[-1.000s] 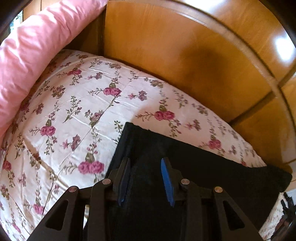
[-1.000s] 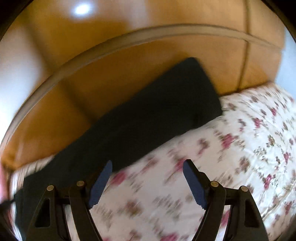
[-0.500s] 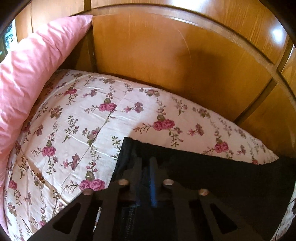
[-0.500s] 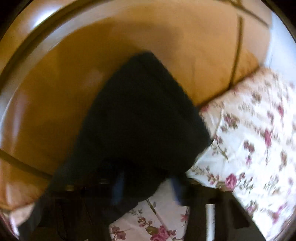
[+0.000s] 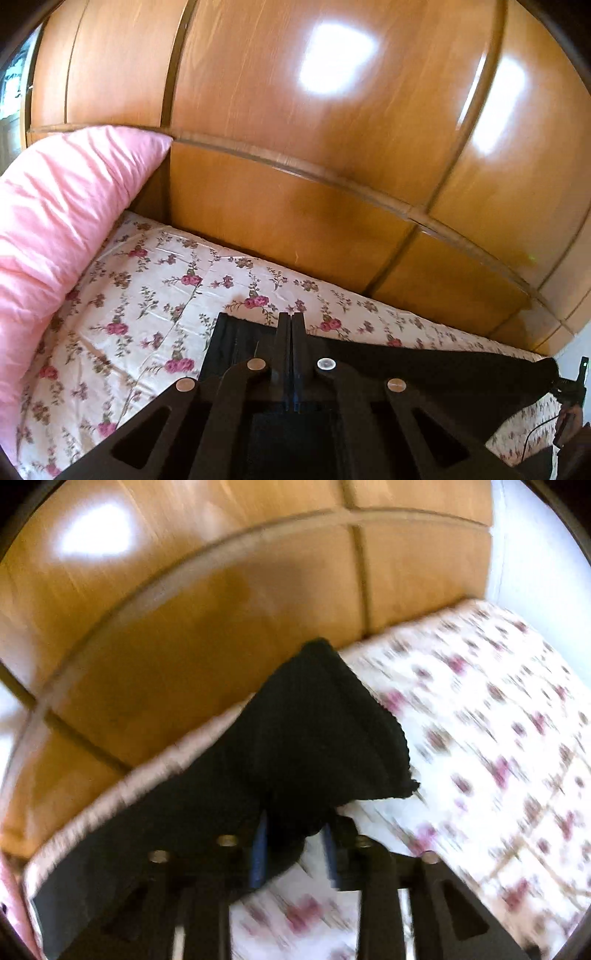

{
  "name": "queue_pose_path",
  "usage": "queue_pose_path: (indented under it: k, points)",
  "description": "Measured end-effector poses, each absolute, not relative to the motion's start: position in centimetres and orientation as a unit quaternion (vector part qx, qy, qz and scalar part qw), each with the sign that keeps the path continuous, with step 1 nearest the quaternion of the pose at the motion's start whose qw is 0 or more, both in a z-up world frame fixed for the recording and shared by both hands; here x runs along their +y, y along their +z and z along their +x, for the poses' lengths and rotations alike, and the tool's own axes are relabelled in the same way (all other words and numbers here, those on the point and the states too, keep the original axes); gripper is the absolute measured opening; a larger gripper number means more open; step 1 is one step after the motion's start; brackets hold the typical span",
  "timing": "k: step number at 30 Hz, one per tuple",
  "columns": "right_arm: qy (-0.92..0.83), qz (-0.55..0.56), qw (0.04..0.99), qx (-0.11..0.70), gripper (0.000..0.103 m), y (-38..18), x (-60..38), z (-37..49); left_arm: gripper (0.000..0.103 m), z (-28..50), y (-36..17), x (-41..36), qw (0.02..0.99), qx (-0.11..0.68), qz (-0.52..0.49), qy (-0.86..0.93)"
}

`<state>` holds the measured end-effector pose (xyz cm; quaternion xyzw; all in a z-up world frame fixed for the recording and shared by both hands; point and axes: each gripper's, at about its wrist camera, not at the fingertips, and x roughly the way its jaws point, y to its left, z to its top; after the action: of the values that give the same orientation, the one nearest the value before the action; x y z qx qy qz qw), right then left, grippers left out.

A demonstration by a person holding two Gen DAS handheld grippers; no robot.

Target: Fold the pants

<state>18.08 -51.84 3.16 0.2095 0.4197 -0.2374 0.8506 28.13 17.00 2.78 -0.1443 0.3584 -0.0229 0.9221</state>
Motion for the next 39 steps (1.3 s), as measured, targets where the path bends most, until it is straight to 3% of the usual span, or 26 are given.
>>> queue_pose_path:
  k: [1,3,6,7,8,9,14,20,27,28,29,31,32,33,35,36,39]
  points:
    - [-0.245,0.203,0.851,0.418,0.056,3.2,-51.9,17.0,0.0,27.7,3.1,17.0,0.922,0.357,-0.144,-0.024]
    - [-0.274,0.174,0.852,0.41,0.065,4.3,-51.1,15.3,0.0,27.4,3.1,17.1,0.922,0.36,-0.141,-0.02]
    - [-0.253,0.14,0.87,0.4,0.065,6.3,-48.9,14.1,0.0,27.8,2.1,18.2,0.909,0.381,-0.169,-0.021]
    - [-0.235,0.127,0.876,0.401,0.067,6.8,-47.6,14.6,0.006,28.1,1.6,18.5,0.904,0.39,-0.175,-0.015]
    - [-0.211,0.112,0.883,0.405,0.069,7.1,-45.8,15.7,0.023,28.4,1.3,18.6,0.9,0.399,-0.176,-0.006]
    - [-0.182,0.099,0.888,0.411,0.074,7.2,-44.2,16.5,0.033,28.7,0.8,18.7,0.895,0.409,-0.177,-0.001]
    - [-0.006,0.031,0.893,0.449,0.084,5.1,-34.2,22.9,0.04,31.2,-2.2,19.2,0.876,0.446,-0.182,0.006]
    - [0.124,-0.078,0.855,0.498,0.092,1.3,-24.6,30.1,0.04,35.4,-6.0,19.7,0.855,0.49,-0.166,0.026]
    - [0.171,-0.153,0.812,0.536,0.096,-3.3,-21.8,36.9,0.038,38.3,-8.5,19.5,0.851,0.5,-0.163,0.013]
    - [0.17,-0.157,0.809,0.54,0.097,-3.4,-21.9,37.0,0.035,38.2,-8.3,19.2,0.86,0.488,-0.148,0.005]
    - [0.171,-0.157,0.806,0.544,0.099,-4.0,-21.8,37.6,0.022,38.2,-8.2,19.1,0.863,0.485,-0.142,0.001]
    - [0.176,-0.137,0.804,0.552,0.101,-4.6,-22.4,38.5,0.015,38.2,-8.0,19.1,0.863,0.484,-0.146,-0.011]
    - [0.179,-0.126,0.802,0.555,0.1,-4.9,-22.6,38.7,0.012,38.0,-7.6,19.0,0.866,0.478,-0.148,-0.019]
    - [0.18,-0.119,0.803,0.556,0.09,-4.9,-22.8,38.7,0.011,37.6,-7.1,18.9,0.871,0.469,-0.145,-0.024]
    - [0.196,-0.118,0.807,0.545,0.044,-4.0,-22.7,38.0,0.01,36.8,-5.8,18.7,0.88,0.451,-0.143,-0.037]
    - [0.205,-0.114,0.807,0.541,0.008,-3.3,-22.6,37.6,0.01,36.3,-4.9,18.6,0.884,0.443,-0.143,-0.045]
    - [0.199,-0.131,0.814,0.53,0.007,-2.0,-22.1,36.2,0.009,35.1,-2.6,18.3,0.896,0.419,-0.134,-0.058]
